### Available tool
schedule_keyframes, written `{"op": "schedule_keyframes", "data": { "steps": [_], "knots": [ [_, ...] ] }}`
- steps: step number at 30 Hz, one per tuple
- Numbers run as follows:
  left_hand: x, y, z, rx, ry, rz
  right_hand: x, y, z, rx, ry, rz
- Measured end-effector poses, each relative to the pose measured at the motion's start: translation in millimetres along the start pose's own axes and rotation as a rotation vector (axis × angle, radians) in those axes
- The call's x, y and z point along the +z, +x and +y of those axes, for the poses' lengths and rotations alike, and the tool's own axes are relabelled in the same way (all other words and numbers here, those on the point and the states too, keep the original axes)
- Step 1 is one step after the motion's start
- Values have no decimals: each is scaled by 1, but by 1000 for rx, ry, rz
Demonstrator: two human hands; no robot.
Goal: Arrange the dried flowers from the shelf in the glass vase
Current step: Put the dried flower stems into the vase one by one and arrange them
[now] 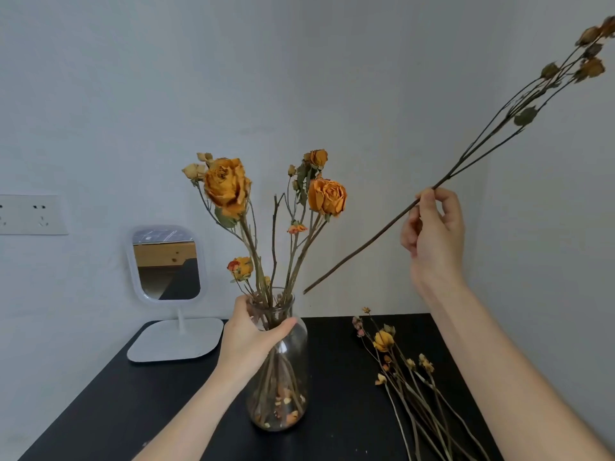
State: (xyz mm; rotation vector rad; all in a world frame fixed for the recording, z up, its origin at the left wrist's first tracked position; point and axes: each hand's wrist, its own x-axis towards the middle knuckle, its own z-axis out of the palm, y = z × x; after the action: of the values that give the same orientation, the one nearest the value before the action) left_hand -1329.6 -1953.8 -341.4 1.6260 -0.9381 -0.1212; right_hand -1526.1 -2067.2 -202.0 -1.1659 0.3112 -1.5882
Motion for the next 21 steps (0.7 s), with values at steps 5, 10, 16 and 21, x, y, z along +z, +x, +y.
{"op": "schedule_keyframes", "data": {
  "steps": [5, 10, 16, 21],
  "knots": [
    [0, 1, -1, -15, -2, -65, 5, -4, -4, 11, 25, -34],
    [0, 6, 1, -13, -25, -152, 14, -9, -10, -16, 44, -89],
    [0, 3, 3, 22, -53, -192, 27, -18, -5, -74, -63, -201],
    [2, 3, -1, 5, -36, -163, 41, -29, 4, -94, -235, -353]
  ]
}}
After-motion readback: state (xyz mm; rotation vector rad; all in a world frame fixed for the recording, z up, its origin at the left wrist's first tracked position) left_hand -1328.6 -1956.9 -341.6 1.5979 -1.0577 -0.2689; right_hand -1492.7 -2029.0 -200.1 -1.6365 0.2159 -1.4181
